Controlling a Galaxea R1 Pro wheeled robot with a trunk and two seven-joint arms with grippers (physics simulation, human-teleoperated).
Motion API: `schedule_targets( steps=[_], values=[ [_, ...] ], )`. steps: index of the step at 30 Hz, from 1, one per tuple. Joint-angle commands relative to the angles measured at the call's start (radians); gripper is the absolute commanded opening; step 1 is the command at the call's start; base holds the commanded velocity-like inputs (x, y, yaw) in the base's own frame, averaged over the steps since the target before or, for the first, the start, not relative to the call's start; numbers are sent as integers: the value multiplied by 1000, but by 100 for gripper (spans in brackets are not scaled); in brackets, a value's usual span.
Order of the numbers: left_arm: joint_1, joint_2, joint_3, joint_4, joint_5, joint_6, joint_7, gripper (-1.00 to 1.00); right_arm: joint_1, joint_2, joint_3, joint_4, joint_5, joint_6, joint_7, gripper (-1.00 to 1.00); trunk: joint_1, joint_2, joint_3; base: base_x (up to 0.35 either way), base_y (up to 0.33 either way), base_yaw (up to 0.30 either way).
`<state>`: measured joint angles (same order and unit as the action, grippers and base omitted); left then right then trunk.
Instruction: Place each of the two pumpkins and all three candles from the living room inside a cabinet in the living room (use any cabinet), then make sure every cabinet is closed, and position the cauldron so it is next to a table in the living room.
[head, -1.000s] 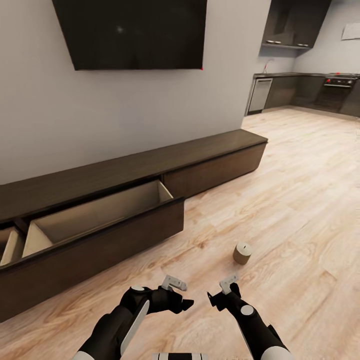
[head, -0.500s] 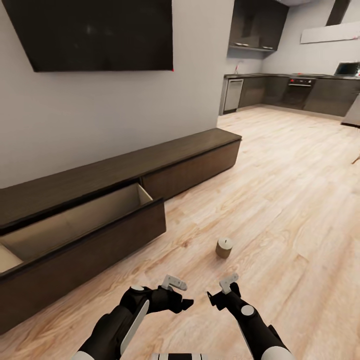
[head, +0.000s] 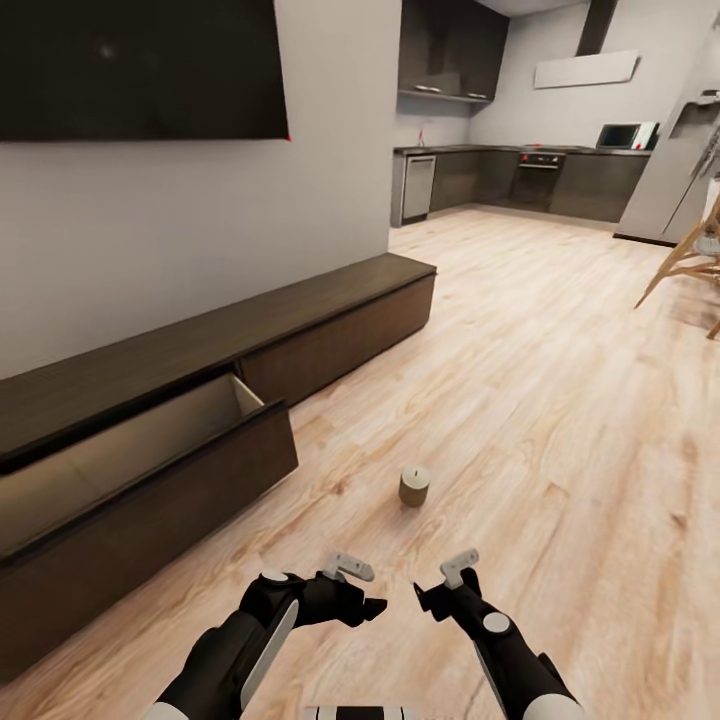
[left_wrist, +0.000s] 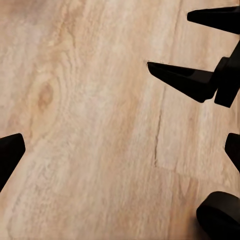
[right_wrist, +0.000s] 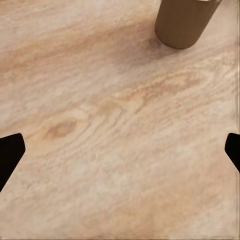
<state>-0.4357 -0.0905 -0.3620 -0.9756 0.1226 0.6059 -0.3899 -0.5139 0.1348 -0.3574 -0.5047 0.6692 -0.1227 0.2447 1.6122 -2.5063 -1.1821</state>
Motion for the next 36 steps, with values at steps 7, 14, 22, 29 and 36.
schedule_targets(
  steps=[7, 14, 22, 29, 36],
  values=[
    [0, 0, 0, 0, 0, 0, 0, 100, 0, 1, 0, 4, 0, 0, -1, 100, 0, 0, -7, 0, 0, -218],
    [0, 0, 0, 1, 0, 0, 0, 100, 0, 3, 0, 5, 0, 0, -4, 100, 0, 0, -17, 0, 0, -119],
    [0, 0, 1, 4, 0, 0, 0, 100, 0, 0, 0, 5, 2, -3, -4, 100, 0, 0, -22, 127, 0, 11],
    [0, 0, 3, 4, 0, 0, 0, 100, 0, -1, 0, 5, 3, -3, -4, 100, 0, 0, -22, 320, 0, 0],
    [0, 0, 3, 5, 0, 0, 0, 100, 0, 0, 0, 6, 3, -3, -5, 100, 0, 0, -22, 330, 0, 0]
  ],
)
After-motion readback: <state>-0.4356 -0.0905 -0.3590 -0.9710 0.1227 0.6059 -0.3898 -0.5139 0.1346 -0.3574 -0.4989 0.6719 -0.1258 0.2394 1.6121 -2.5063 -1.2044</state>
